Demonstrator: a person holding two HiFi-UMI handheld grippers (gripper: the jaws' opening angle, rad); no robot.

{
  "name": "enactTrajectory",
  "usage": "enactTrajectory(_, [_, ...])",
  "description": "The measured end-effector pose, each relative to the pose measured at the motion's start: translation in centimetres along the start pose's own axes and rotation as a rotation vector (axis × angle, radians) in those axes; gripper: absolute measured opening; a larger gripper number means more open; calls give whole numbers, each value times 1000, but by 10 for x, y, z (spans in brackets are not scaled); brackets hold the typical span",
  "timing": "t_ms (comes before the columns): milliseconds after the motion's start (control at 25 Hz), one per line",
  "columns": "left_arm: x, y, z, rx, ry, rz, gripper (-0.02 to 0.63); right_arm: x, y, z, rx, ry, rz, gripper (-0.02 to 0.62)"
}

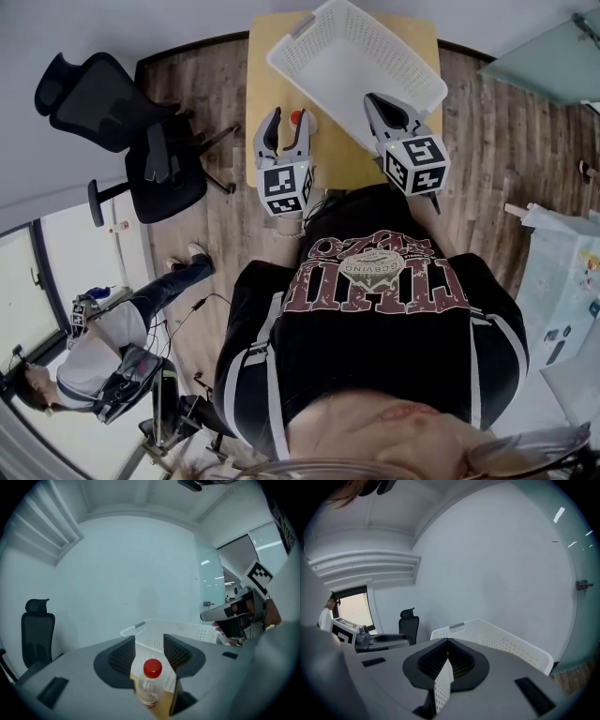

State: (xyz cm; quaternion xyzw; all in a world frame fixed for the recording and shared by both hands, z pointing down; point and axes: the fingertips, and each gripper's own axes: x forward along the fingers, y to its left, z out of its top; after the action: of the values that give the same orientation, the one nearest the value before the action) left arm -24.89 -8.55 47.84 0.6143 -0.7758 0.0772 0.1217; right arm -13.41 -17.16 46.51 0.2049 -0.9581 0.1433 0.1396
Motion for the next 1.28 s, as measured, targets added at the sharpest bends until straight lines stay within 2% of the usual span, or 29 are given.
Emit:
enactTrajectory(600, [-6,-17,29,16,-38,-15,198,-11,0,6,0,-19,4,18])
enactTrajectory(1280, [5,-37,45,40,-58,-56,98,-17,-10,8,10,-36,-24,18])
